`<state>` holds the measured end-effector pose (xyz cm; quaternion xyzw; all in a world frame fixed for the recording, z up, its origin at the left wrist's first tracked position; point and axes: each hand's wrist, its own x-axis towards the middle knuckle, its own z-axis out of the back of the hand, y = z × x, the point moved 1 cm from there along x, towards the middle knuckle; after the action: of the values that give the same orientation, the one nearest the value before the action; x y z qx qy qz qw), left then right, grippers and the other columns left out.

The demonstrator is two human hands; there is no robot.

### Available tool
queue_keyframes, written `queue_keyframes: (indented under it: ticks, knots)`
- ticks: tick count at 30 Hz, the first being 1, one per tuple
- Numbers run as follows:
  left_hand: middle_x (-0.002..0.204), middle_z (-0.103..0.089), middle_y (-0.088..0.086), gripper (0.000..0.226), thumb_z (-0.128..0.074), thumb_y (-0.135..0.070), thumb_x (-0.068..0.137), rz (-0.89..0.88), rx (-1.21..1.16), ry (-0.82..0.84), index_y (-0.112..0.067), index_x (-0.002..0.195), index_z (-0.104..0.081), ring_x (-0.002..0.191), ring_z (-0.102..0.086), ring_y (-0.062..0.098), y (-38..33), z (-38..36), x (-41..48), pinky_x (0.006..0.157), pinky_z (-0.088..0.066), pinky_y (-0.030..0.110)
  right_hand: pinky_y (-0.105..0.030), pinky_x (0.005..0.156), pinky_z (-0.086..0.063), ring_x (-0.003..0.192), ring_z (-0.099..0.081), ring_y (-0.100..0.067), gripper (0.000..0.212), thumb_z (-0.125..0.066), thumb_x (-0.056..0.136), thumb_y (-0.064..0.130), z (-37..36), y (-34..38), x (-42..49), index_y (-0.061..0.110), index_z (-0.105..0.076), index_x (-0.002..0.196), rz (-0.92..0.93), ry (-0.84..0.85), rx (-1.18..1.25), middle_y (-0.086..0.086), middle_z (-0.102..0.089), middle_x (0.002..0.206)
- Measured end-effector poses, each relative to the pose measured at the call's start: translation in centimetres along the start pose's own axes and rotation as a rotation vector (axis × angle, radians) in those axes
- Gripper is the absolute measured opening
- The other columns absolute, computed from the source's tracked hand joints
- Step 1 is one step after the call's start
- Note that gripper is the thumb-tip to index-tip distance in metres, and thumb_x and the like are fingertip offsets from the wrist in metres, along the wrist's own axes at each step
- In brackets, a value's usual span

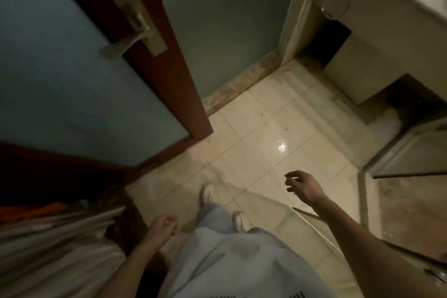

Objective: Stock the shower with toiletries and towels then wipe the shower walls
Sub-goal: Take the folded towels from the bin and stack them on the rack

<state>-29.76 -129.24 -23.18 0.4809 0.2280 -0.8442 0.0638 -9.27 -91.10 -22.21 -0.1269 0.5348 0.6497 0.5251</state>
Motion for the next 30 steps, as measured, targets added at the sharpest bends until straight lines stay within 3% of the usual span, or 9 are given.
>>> queue_keyframes:
  ticks: [4,10,12,15,17,20,26,28,30]
  knots:
    - [0.085,-0.069,0.01,0.021,-0.055,-0.015,0.099,-0.04,0.177,0.078,-0.021,0.08,-0.063,0.08,-0.065,0.025,-8.4,2.7,6.6,0.078,-0.051,0.031,-0.041,0.079,-0.056,0.081,-0.072,-0.027,0.018,-0.057,0.096,0.015,1.8,-0.3,2.5,0.011,-0.067,0.11,-0.103,-0.101,0.041,-0.009,-0.073,0.09]
    - [0.081,-0.07,0.009,0.014,-0.057,-0.014,0.098,-0.23,0.41,0.123,-0.008,0.103,-0.069,0.076,-0.066,0.028,-26.2,4.3,15.4,0.069,-0.048,0.032,-0.04,0.079,-0.056,0.079,-0.073,-0.025,0.015,-0.059,0.094,0.018,2.1,-3.1,1.5,0.014,-0.068,0.106,-0.37,-0.216,0.166,-0.008,-0.073,0.089]
    - [0.09,-0.073,0.011,0.013,-0.057,-0.018,0.099,-0.324,0.449,0.155,-0.015,0.099,-0.069,0.085,-0.069,0.03,-33.3,3.4,16.1,0.075,-0.05,0.033,-0.042,0.078,-0.057,0.078,-0.072,-0.026,0.014,-0.059,0.095,0.016,1.9,-3.9,1.1,0.011,-0.067,0.106,-0.442,-0.265,0.243,-0.01,-0.071,0.09]
    - [0.097,-0.072,0.006,0.011,-0.054,-0.02,0.101,-0.445,0.449,0.241,-0.019,0.102,-0.065,0.089,-0.069,0.021,-42.7,1.2,15.6,0.083,-0.053,0.034,-0.051,0.083,-0.058,0.078,-0.07,-0.03,0.02,-0.06,0.095,0.013,1.4,-5.1,1.6,0.002,-0.067,0.11,-0.521,-0.307,0.348,-0.015,-0.069,0.089]
    - [0.102,-0.071,0.004,0.015,-0.051,-0.023,0.103,-0.476,0.458,0.288,-0.019,0.112,-0.063,0.096,-0.069,0.02,-47.5,-0.5,15.4,0.092,-0.055,0.038,-0.048,0.086,-0.057,0.078,-0.072,-0.027,0.018,-0.06,0.095,0.017,1.2,-5.0,2.3,0.007,-0.067,0.109,-0.553,-0.322,0.398,-0.009,-0.069,0.09]
    - [0.107,-0.07,0.003,0.017,-0.05,-0.026,0.104,-0.492,0.507,0.348,-0.023,0.115,-0.062,0.099,-0.069,0.018,-52.6,-3.2,16.2,0.094,-0.055,0.039,-0.042,0.085,-0.055,0.08,-0.071,-0.024,0.014,-0.059,0.096,0.019,2.4,-3.9,4.4,0.013,-0.064,0.107,-0.589,-0.322,0.481,-0.005,-0.068,0.093]
    - [0.106,-0.069,0.009,0.017,-0.051,-0.023,0.104,-0.413,0.554,0.294,-0.016,0.114,-0.062,0.098,-0.067,0.023,-59.4,-8.4,17.0,0.094,-0.053,0.041,-0.039,0.083,-0.056,0.085,-0.072,-0.027,0.018,-0.057,0.097,0.017,11.7,-2.9,10.9,0.009,-0.063,0.112,-0.584,-0.345,0.587,-0.007,-0.068,0.095]
    - [0.102,-0.071,0.012,0.019,-0.052,-0.021,0.103,-0.39,0.556,0.268,-0.01,0.114,-0.064,0.092,-0.068,0.025,-61.9,-10.4,16.8,0.084,-0.054,0.038,-0.035,0.079,-0.055,0.084,-0.072,-0.024,0.021,-0.057,0.097,0.018,16.4,-2.0,12.9,0.009,-0.065,0.114,-0.548,-0.387,0.611,-0.004,-0.068,0.094]
    - [0.101,-0.071,0.012,0.021,-0.053,-0.02,0.103,-0.393,0.556,0.276,-0.008,0.115,-0.065,0.088,-0.069,0.023,-64.9,-12.7,16.9,0.077,-0.052,0.034,-0.04,0.085,-0.057,0.084,-0.071,-0.021,0.023,-0.057,0.097,0.018,21.7,-1.8,15.0,0.009,-0.065,0.117,-0.502,-0.437,0.612,-0.004,-0.068,0.097]
